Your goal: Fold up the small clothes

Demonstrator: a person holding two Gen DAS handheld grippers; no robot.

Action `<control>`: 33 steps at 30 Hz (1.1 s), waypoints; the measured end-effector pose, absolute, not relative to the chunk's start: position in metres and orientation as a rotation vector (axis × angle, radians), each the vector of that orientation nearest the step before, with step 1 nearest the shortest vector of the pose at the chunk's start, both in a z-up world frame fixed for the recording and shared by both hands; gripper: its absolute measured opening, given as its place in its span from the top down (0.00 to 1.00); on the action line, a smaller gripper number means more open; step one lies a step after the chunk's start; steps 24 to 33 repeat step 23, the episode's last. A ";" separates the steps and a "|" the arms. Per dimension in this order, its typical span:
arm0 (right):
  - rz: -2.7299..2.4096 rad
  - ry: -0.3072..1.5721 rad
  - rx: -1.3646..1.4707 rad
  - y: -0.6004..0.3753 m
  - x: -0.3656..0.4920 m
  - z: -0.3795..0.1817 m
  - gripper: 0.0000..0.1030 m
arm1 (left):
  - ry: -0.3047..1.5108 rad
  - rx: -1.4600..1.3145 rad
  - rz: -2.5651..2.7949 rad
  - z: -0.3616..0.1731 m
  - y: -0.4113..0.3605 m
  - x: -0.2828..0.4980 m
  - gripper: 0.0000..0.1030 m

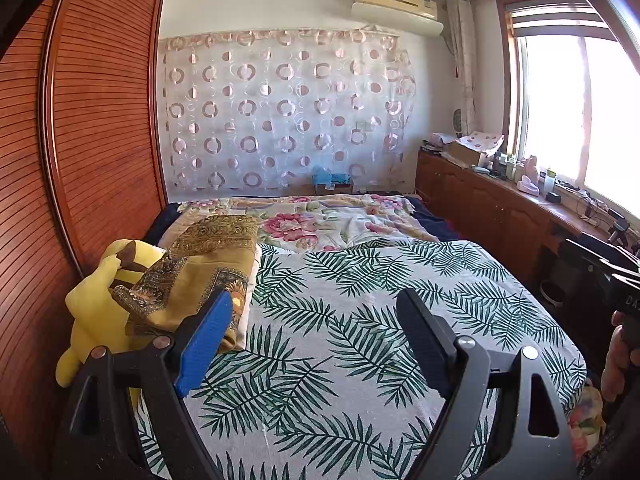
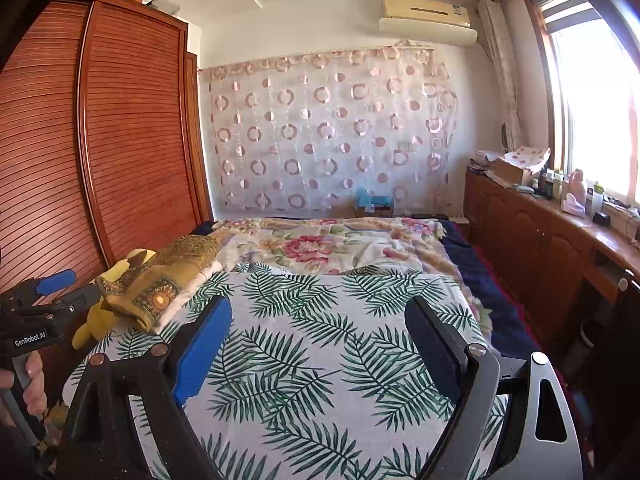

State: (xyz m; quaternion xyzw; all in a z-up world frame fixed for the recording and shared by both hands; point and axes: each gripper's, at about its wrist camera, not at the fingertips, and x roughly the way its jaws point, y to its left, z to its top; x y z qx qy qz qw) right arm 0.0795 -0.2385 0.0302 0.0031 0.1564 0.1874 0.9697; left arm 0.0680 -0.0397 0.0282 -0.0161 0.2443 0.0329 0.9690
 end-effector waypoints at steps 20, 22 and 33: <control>0.375 0.316 0.009 -0.241 0.078 0.030 0.13 | 0.491 -0.032 0.062 0.029 -0.042 0.067 0.18; 0.375 0.315 0.009 -0.241 0.079 0.031 0.13 | 0.491 -0.033 0.062 0.029 -0.043 0.067 0.18; 0.375 0.316 0.009 -0.241 0.079 0.031 0.13 | 0.491 -0.033 0.062 0.029 -0.043 0.067 0.18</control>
